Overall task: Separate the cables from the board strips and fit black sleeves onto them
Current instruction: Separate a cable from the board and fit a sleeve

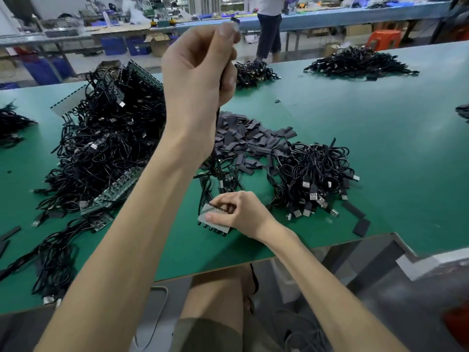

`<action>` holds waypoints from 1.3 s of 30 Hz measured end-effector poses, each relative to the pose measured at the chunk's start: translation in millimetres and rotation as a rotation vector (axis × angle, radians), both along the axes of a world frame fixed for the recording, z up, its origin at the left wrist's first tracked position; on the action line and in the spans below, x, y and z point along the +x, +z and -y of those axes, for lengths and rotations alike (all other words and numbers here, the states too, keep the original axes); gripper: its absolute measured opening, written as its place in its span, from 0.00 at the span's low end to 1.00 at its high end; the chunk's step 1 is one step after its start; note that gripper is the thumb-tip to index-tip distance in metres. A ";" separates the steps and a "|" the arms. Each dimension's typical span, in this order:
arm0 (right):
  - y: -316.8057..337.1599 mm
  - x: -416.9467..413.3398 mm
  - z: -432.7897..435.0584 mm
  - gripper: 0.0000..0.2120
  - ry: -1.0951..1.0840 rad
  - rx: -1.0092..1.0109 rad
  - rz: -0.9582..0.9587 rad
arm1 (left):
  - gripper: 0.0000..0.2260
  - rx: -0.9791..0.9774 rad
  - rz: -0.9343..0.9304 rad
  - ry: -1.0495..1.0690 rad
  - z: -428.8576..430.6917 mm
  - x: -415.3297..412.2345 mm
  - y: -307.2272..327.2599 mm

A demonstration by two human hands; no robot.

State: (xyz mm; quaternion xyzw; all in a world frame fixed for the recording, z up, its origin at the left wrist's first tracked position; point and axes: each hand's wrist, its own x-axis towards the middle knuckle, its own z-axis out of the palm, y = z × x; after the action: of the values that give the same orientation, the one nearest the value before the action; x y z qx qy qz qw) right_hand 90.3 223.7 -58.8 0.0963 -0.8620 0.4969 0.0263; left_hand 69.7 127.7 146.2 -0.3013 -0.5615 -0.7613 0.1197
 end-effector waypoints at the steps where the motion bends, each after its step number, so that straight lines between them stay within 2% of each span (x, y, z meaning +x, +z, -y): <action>1: 0.6 -0.3 1.3 0.17 0.003 0.026 0.010 | 0.07 -0.011 0.014 0.000 -2.2 -3.0 -1.4; 5: 2.2 -2.8 2.4 0.17 0.020 0.115 0.026 | 0.07 -0.038 0.116 -0.026 -10.9 -19.2 -12.1; 7: 1.3 -1.2 -0.3 0.14 0.048 0.001 0.067 | 0.06 -0.126 0.174 -0.043 -14.4 -27.6 -22.1; 9: 0.8 1.7 -1.7 0.09 0.076 -0.198 0.096 | 0.07 -0.235 0.254 -0.041 -16.3 -34.9 -39.1; 11: 2.1 2.8 -0.5 0.08 0.041 -0.330 0.110 | 0.07 -0.278 0.322 -0.031 -15.9 -42.2 -58.3; 12: 3.0 1.8 -0.5 0.12 0.005 -0.330 0.105 | 0.07 -0.271 0.349 -0.032 -15.3 -45.3 -67.0; 16: 7.0 0.2 -1.3 0.41 -0.079 -0.222 0.097 | 0.09 -0.282 0.376 -0.052 -11.8 -50.2 -90.6; 18: 8.5 1.3 -2.3 0.47 -0.096 -0.276 0.092 | 0.11 -0.314 0.335 -0.063 -8.0 -48.0 -97.0; 23: 9.5 1.7 -7.5 0.30 -0.179 -0.602 0.033 | 0.07 -0.487 0.175 -0.180 14.5 -33.8 -111.4; 27: 9.8 1.9 -9.3 0.14 -0.212 -0.572 0.003 | 0.11 -0.529 0.183 -0.233 32.3 -24.1 -125.8; 32: 10.6 4.5 -8.2 0.17 -0.229 -0.460 0.009 | 0.14 -0.468 0.188 -0.224 55.4 -16.7 -143.5; 35: 10.8 5.2 -7.4 0.10 -0.239 -0.545 -0.004 | 0.14 -0.640 0.107 -0.015 66.2 -8.8 -152.0; 37: 12.1 5.6 -8.6 0.12 -0.271 -0.567 -0.036 | 0.17 -0.801 0.052 0.084 69.9 -4.2 -157.3; 39: 12.1 6.6 -10.0 0.15 -0.302 -0.592 -0.059 | 0.20 -0.870 0.062 0.143 71.1 -0.9 -162.0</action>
State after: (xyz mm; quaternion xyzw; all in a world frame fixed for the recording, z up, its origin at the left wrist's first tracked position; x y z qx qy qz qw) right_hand 96.8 233.7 -46.8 -0.0298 -0.6836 0.7134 0.1514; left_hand 68.8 56.6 -15.8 -0.2609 -0.8526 -0.4524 0.0173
